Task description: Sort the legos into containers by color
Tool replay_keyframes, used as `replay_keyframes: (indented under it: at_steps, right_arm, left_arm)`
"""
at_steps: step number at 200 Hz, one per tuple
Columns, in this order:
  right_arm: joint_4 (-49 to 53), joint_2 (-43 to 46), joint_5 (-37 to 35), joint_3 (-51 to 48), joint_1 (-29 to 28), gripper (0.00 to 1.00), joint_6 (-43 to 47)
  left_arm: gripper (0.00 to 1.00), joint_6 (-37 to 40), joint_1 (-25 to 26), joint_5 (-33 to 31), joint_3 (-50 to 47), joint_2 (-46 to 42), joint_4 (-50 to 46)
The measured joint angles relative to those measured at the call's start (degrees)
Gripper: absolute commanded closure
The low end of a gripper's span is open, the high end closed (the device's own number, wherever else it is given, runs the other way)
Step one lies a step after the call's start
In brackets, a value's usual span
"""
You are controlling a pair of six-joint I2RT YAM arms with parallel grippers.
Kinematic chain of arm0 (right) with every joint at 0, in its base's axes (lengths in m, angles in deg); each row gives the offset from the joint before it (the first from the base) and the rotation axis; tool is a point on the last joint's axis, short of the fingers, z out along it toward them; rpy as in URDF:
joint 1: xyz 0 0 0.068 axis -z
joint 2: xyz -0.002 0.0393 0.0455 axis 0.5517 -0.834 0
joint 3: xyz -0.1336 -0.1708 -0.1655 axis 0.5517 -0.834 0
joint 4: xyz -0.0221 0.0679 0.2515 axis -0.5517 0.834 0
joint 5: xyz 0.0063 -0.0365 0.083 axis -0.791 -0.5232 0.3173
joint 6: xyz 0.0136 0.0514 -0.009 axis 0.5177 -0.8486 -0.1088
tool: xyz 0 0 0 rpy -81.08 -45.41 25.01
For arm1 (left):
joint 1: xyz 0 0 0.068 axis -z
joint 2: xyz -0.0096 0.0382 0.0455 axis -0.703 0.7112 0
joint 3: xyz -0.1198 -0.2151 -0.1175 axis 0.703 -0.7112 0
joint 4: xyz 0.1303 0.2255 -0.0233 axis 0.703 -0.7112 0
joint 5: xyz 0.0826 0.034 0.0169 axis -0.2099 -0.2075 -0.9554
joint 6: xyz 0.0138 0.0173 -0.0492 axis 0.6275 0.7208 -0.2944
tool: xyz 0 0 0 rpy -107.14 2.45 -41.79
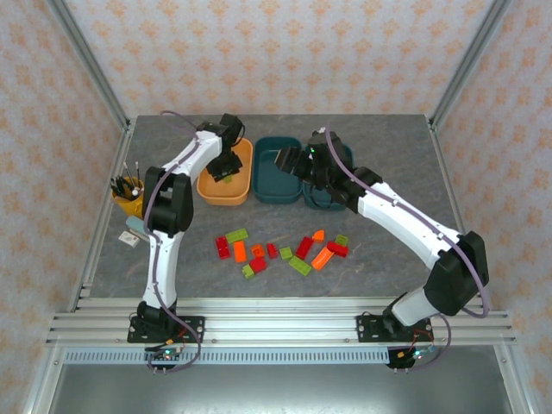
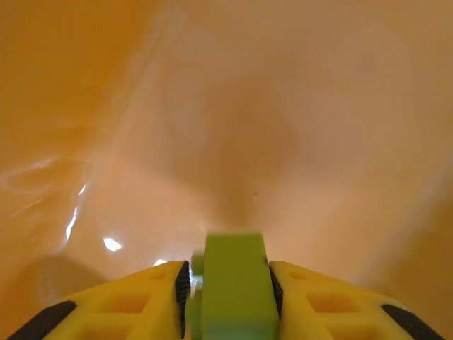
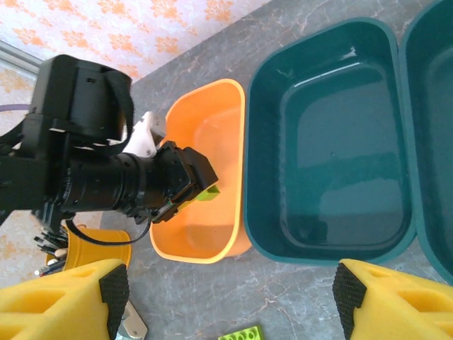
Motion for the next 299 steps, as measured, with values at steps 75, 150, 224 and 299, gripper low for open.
replay_keyframes:
  at_steps: [75,150,224,299]
  right_arm:
    - [11.7,2.1,-3.8,0.0,0.0,0.24,0.0]
    - [21.6,13.5,-10.3,-0.8,0.0,0.26,-1.3]
    - [32.6,18.9,-12.2,-2.7,0.0,0.28,-6.0]
    - [37.0,23.6,-13.1,-12.6,0.5,0.29,-9.9]
  left_arm:
    - [0.32,1.4,0.0,-0.2,0.8,-0.7,-3.3]
    - [0.21,1.5,2.5,-1.4,-7.2,-30.9,-1.3]
    - [0.17,4.8,9.4,4.8,-34.6,-58.7,3.5]
    - [0.11,3.2,14.5,12.9,-56.0,-82.8,5.0]
